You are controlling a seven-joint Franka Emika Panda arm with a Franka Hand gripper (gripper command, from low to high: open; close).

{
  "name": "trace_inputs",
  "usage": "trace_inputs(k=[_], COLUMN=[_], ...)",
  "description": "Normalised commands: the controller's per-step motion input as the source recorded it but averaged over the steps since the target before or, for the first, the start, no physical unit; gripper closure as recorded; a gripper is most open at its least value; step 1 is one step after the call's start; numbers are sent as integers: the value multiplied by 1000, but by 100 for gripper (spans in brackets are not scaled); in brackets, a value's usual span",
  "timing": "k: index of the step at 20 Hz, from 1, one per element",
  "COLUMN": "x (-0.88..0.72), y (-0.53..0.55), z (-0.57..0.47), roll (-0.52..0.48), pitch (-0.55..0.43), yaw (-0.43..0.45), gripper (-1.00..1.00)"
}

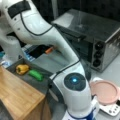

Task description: Open the drawer. Pick up the carrot. Put the carrots in the drawer.

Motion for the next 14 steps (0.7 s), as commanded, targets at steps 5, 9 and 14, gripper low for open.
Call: trace_inputs(k=[5, 9, 14], x=[240, 218, 176], y=[38, 39, 64], z=[16, 88, 211], roll=[-179, -190, -195], pitch=[158, 176, 194], yaw=[-22, -25, -28], gripper=[100, 100, 100])
